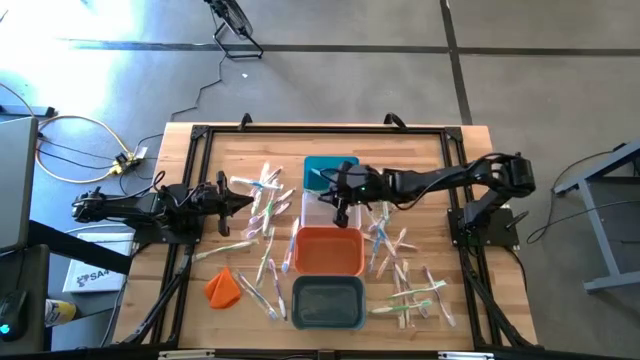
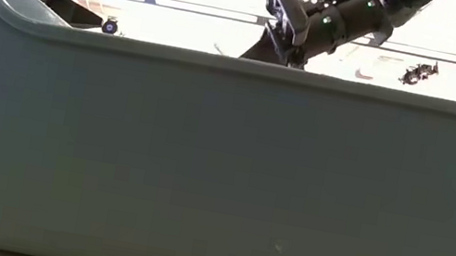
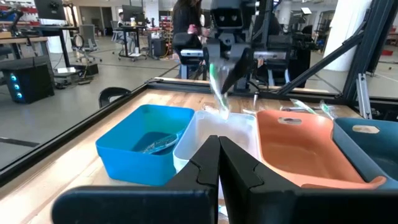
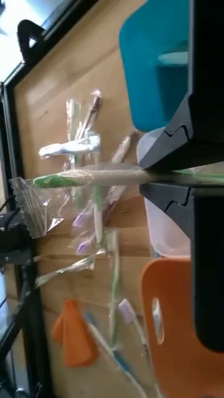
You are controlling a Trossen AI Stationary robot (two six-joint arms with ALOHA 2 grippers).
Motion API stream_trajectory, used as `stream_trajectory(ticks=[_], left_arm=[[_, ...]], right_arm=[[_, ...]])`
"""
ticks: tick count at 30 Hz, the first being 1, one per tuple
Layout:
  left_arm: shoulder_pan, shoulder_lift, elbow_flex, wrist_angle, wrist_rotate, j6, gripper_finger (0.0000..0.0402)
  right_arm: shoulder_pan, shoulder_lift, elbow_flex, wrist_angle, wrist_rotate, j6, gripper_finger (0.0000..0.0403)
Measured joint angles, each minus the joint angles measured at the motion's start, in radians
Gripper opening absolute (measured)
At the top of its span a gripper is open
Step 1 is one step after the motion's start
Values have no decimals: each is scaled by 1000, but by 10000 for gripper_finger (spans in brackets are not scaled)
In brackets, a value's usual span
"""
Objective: Pick & Place Toothbrushes
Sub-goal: Put the green toothbrush into the transparent bin
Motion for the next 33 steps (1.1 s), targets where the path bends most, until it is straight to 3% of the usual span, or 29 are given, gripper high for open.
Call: stream_trajectory(ticks=[18,33], left_arm=[[0,0,0,0,0,0,1],[0,0,0,-1,0,0,1]], right_arm=[[-6,112,0,-66,-4,36,18],[-6,102,0,-61,0,25,137]])
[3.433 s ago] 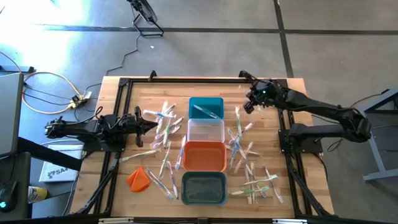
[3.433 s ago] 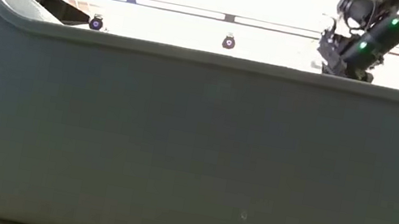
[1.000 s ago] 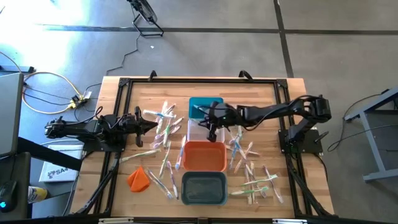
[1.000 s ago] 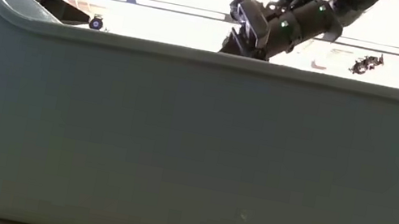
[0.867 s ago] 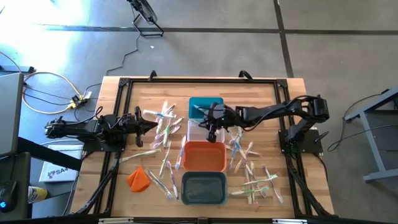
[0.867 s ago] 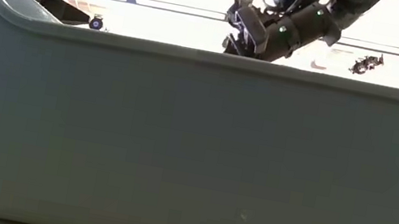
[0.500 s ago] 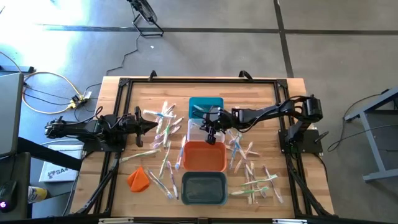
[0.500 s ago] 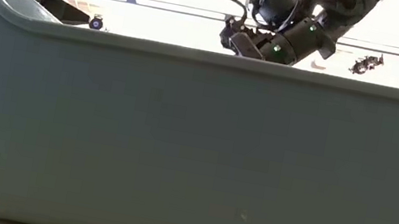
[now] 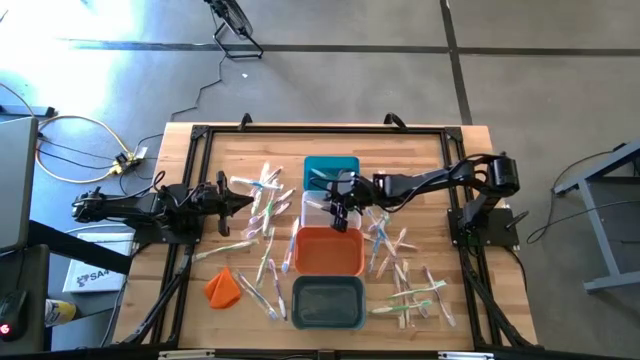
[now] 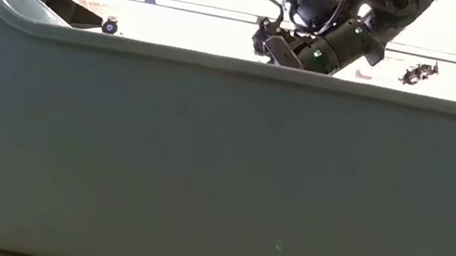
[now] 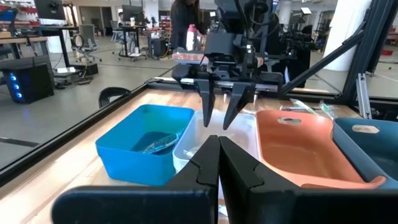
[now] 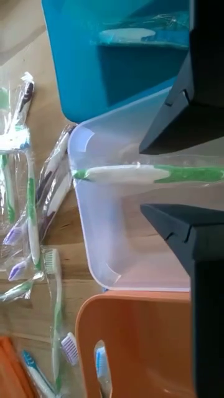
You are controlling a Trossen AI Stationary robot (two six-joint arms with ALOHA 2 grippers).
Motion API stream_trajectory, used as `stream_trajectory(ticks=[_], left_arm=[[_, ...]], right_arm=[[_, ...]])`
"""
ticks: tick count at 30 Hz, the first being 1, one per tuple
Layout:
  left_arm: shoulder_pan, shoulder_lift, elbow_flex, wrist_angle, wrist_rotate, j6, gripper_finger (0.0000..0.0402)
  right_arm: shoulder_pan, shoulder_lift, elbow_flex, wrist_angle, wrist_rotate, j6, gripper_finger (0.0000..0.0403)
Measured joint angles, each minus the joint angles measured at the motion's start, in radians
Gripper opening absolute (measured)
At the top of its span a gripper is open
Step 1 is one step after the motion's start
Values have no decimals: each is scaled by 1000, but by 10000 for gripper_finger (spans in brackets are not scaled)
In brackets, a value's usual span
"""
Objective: Pick & Place Toothbrushes
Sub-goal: Put the green toothbrush into the transparent bin, then put the orange toothbrush into the orange bin
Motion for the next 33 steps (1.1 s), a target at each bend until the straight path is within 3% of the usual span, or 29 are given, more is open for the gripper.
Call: stream_trajectory(ticks=[6,14,20,33], left_arm=[[0,0,0,0,0,-3,1],[0,0,0,-1,0,-3,1],[0,0,0,-1,1,-3,1],[0,0,0,-1,1,-1,1]], right_arm=[[0,-39,0,-9,0,-21,144],[0,-203,0,-119,3,-50,127],[1,-386,0,-353,3,-38,115],[1,-648,0,-753,-3,199,109]])
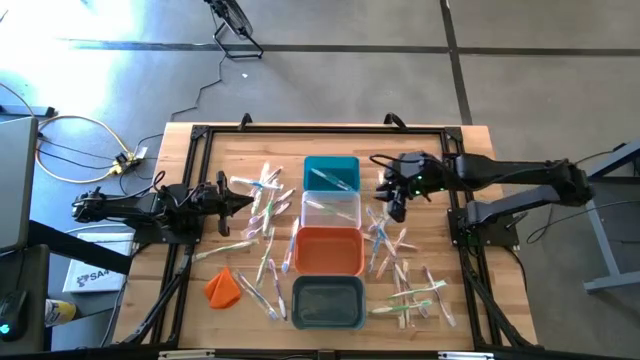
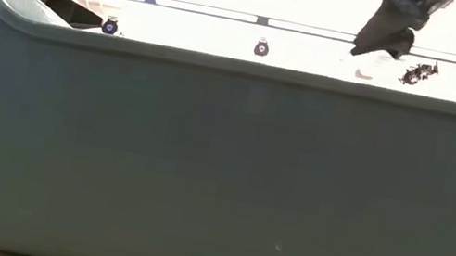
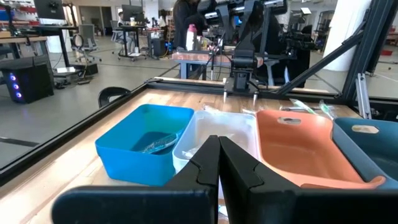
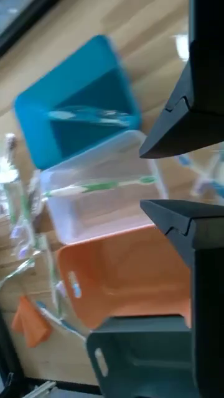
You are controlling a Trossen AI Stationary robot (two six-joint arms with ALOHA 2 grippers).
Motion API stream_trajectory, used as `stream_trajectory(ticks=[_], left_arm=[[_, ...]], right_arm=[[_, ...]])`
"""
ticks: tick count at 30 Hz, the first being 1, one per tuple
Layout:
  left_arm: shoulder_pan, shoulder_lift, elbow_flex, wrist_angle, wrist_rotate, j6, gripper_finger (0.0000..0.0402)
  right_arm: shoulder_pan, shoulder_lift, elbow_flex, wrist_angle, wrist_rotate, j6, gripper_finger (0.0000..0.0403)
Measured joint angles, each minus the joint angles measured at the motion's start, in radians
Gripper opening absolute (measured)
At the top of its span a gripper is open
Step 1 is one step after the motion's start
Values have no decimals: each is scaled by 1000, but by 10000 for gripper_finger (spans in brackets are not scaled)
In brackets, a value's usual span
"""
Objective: Pick & Place Toothbrushes
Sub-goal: Put the orange toothbrush into the orange bin
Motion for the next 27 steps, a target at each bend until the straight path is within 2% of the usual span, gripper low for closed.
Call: stream_trajectory(ticks=[11,27], left_arm=[[0,0,0,0,0,1,1],[0,0,0,0,0,1,1]], right_arm=[[0,-39,0,-310,0,143,107],[0,-35,-1,-323,4,168,107]])
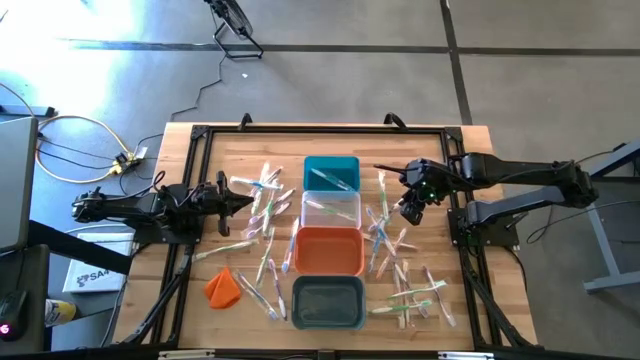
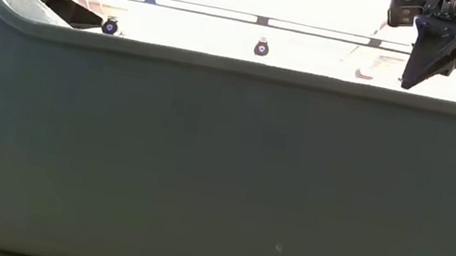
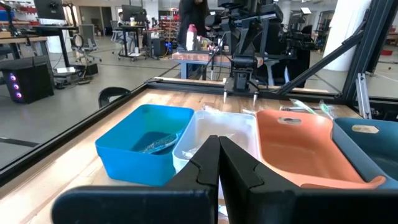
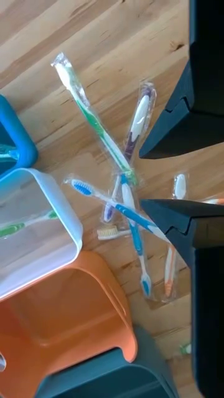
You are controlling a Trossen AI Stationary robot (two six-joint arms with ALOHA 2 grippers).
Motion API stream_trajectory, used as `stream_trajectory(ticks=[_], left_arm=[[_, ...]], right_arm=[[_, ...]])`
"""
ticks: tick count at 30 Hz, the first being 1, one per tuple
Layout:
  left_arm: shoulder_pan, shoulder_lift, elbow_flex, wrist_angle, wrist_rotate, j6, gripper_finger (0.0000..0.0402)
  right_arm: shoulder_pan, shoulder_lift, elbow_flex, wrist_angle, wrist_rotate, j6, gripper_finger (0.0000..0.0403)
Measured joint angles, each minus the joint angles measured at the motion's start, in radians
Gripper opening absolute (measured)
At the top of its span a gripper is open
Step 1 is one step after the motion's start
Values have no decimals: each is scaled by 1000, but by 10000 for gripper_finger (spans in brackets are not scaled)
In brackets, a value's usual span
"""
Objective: Pick & Place Toothbrushes
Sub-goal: Put the orange toothbrush into the orange bin
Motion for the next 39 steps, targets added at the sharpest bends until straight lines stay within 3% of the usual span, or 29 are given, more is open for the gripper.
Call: stream_trajectory(ticks=[8,18,32,39], left_arm=[[0,0,0,0,0,0,1],[0,0,0,0,0,0,1],[0,0,0,0,0,0,1],[0,0,0,0,0,0,1]], right_arm=[[33,0,-27,-7,-25,69,107],[119,0,-189,111,-25,166,107],[175,1,-326,307,-25,170,107],[207,1,-348,314,-24,170,107]])
